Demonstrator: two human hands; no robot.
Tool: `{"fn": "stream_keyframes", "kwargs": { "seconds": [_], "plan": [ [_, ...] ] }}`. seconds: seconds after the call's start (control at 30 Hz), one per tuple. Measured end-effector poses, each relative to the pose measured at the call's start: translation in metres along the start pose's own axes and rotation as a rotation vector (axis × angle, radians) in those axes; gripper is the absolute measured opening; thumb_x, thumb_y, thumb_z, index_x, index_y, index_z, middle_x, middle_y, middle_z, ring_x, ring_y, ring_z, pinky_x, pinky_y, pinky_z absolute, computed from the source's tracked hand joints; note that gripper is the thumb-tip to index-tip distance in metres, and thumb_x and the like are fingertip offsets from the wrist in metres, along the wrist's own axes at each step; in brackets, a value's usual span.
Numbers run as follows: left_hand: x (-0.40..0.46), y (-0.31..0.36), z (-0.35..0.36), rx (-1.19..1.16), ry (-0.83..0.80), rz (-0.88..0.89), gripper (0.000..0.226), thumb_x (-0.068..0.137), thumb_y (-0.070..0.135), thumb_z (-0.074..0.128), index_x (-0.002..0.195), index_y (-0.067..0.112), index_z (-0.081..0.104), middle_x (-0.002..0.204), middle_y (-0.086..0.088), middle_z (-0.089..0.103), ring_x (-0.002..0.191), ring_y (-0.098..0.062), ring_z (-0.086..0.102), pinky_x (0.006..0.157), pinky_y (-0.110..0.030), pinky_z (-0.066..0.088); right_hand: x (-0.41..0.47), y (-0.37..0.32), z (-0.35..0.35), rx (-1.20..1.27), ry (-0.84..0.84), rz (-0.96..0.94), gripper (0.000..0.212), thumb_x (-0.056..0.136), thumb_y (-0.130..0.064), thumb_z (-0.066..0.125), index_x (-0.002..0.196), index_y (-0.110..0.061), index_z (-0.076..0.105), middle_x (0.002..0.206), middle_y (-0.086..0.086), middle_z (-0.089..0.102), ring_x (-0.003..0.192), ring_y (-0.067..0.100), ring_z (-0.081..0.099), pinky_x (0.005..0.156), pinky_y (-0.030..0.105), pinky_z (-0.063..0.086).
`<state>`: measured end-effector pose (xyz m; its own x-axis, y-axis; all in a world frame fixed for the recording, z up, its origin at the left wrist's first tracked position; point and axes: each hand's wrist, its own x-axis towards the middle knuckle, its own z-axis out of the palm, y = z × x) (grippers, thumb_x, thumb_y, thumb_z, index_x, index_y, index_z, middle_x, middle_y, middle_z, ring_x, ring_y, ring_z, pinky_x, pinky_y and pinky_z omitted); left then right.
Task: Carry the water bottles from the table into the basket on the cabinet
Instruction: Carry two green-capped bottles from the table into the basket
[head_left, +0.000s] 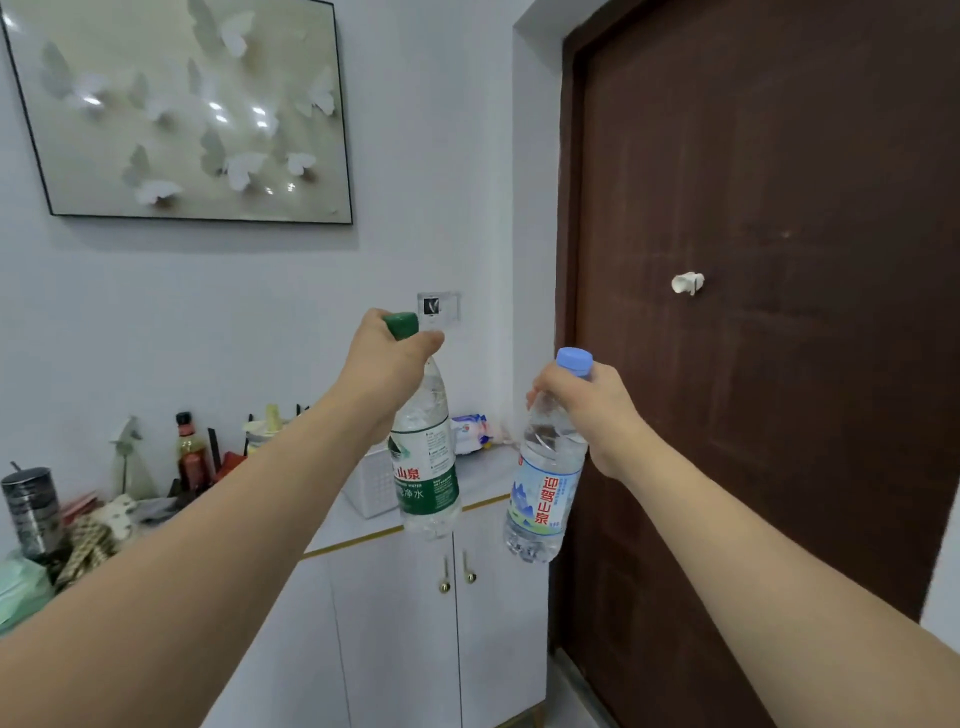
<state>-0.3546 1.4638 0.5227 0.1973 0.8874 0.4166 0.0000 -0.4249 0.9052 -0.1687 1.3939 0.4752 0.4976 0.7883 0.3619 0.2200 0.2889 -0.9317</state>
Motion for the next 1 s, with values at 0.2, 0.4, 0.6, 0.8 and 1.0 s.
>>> {"fn": "stream_keyframes", "kwargs": {
  "seconds": [0.2, 0.4, 0.6, 0.8, 1.0],
  "plan": [
    [0.086, -0.037, 0.007, 0.036, -0.078, -0.118, 0.03, 0.094, 0.019, 0.063, 0.111, 0.015, 0.039, 0.108, -0.007, 0.052, 0.098, -0.021, 0.051, 0.073, -0.029, 0.036, 0.084, 0.048, 0.04, -0.056, 0.027, -0.04, 0.008, 0.084, -0.014, 0.062, 0.088, -0.007, 0.061, 0.075, 0.006, 0.061, 0.068, 0.014, 0.055, 0.069, 0.028, 0.045],
    [0.181, -0.064, 0.001, 0.0, -0.097, -0.199, 0.033, 0.095, 0.013, 0.061, 0.122, 0.01, 0.043, 0.105, -0.007, 0.05, 0.102, -0.021, 0.048, 0.086, -0.029, 0.031, 0.174, 0.068, 0.087, -0.05, 0.061, -0.084, 0.008, 0.088, -0.018, 0.063, 0.089, -0.014, 0.055, 0.078, 0.004, 0.06, 0.068, 0.013, 0.056, 0.067, 0.025, 0.047],
    [0.274, -0.102, 0.003, -0.029, -0.103, -0.345, 0.023, 0.097, 0.011, 0.057, 0.117, 0.006, 0.047, 0.088, -0.006, 0.045, 0.097, -0.025, 0.045, 0.091, -0.038, 0.036, 0.262, 0.087, 0.129, -0.017, 0.089, -0.132, 0.016, 0.09, -0.021, 0.064, 0.089, -0.018, 0.049, 0.081, -0.002, 0.054, 0.073, 0.014, 0.06, 0.073, 0.029, 0.048],
    [0.354, -0.161, 0.007, -0.094, -0.042, -0.471, 0.044, 0.098, 0.003, 0.052, 0.14, -0.001, 0.04, 0.148, -0.017, 0.041, 0.135, -0.033, 0.04, 0.1, -0.037, 0.034, 0.347, 0.137, 0.16, -0.021, 0.124, -0.199, 0.02, 0.093, -0.025, 0.062, 0.102, -0.015, 0.046, 0.09, 0.0, 0.052, 0.082, 0.014, 0.054, 0.073, 0.026, 0.045],
    [0.435, -0.214, 0.018, -0.071, 0.037, -0.558, 0.049, 0.094, 0.001, 0.053, 0.141, 0.001, 0.038, 0.153, -0.018, 0.033, 0.141, -0.04, 0.026, 0.111, -0.057, 0.015, 0.448, 0.199, 0.193, -0.086, 0.005, -0.113, 0.031, 0.094, -0.038, 0.057, 0.116, -0.023, 0.04, 0.123, 0.005, 0.047, 0.115, 0.021, 0.047, 0.098, 0.037, 0.043]
  ]
}}
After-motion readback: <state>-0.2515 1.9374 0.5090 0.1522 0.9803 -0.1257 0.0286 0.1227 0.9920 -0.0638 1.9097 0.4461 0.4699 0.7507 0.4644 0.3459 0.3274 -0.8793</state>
